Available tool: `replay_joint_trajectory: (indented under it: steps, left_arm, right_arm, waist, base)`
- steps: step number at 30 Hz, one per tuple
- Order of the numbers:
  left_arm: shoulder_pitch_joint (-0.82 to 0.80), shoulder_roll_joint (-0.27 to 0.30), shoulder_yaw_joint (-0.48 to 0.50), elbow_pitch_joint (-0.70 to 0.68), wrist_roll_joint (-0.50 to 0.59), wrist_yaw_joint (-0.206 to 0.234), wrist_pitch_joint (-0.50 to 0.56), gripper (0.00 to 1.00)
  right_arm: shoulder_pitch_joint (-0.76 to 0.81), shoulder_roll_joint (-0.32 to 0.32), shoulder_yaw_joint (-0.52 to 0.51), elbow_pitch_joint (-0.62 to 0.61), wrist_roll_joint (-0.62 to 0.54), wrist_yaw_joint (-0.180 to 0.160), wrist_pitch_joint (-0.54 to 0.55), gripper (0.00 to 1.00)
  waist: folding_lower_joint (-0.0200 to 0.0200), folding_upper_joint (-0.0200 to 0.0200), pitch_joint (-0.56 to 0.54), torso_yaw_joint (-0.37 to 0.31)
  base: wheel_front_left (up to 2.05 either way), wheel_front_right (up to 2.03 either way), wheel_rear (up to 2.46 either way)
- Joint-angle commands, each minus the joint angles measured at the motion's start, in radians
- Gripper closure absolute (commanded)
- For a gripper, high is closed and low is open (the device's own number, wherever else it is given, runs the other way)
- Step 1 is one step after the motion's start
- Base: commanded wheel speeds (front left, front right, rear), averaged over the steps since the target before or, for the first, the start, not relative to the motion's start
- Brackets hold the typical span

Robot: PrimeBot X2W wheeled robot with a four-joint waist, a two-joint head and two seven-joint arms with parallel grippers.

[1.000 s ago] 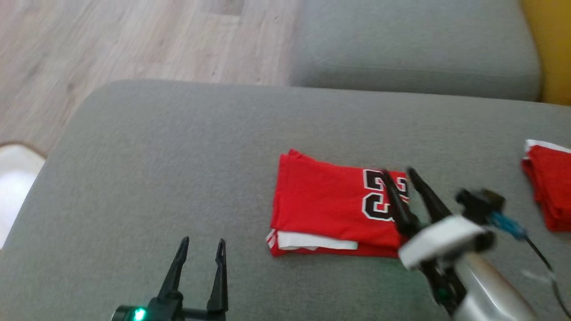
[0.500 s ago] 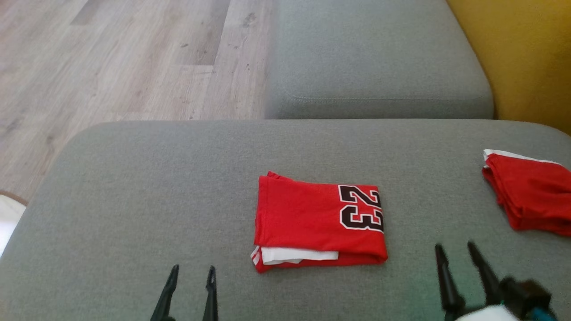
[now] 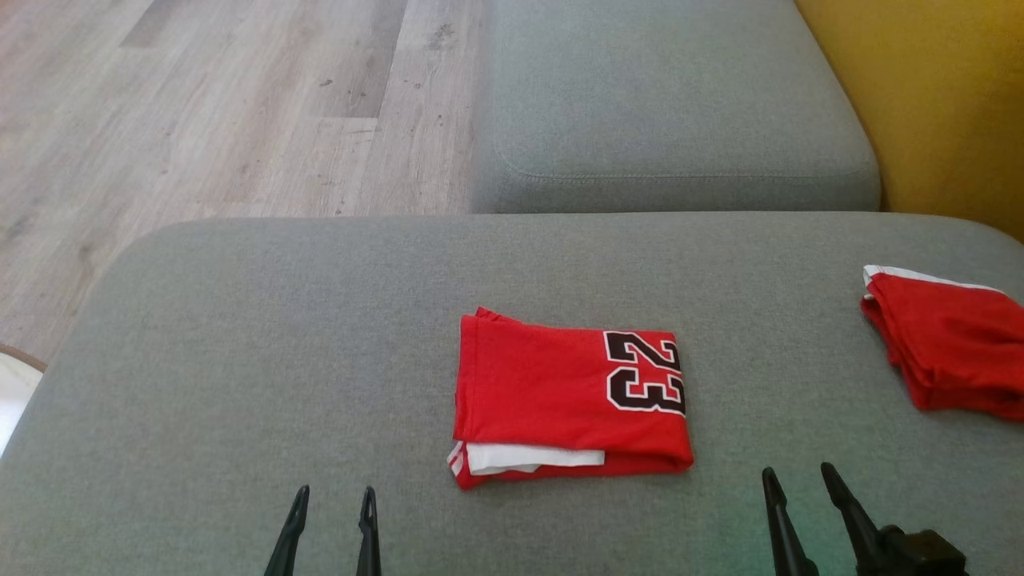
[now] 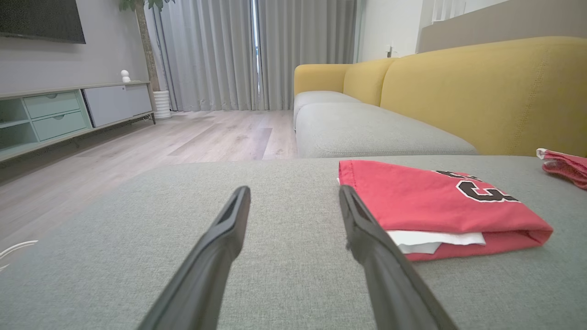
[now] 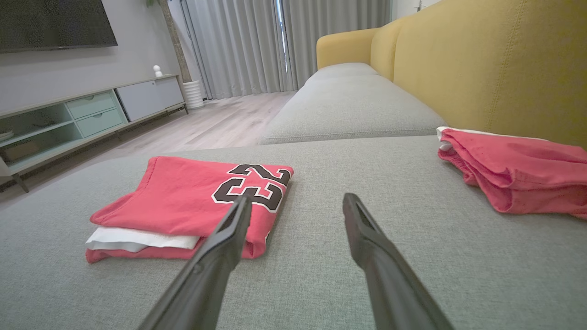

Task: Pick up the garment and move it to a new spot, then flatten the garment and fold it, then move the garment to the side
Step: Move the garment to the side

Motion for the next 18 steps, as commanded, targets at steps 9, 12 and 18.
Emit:
replay_joint_trajectory:
  steps: [9,12,18]
  left_arm:
    - [-0.055,-0.011,0.042,-0.018,0.01,0.0,-0.01,0.0]
    - [-0.058,-0.011,0.041,-0.016,0.008,0.0,-0.01,0.0]
    - [-0.06,-0.012,0.035,-0.017,0.006,0.003,-0.01,0.0]
  right_arm:
    - [-0.037,-0.01,0.013,-0.033,-0.015,0.004,-0.011,0.0]
    - [-0.039,-0.012,0.012,-0.033,-0.015,0.004,-0.011,0.0]
    - [-0.042,-0.014,0.012,-0.031,-0.013,0.004,-0.011,0.0]
  waist:
    - [0.0,0.0,0.003,-0.005]
    - [0.0,0.0,0.003,-0.007]
    - [0.0,0.0,0.004,-0.009]
  base:
    - [0.0,0.0,0.0]
    - [0.0,0.0,0.0]
    - [0.0,0.0,0.0]
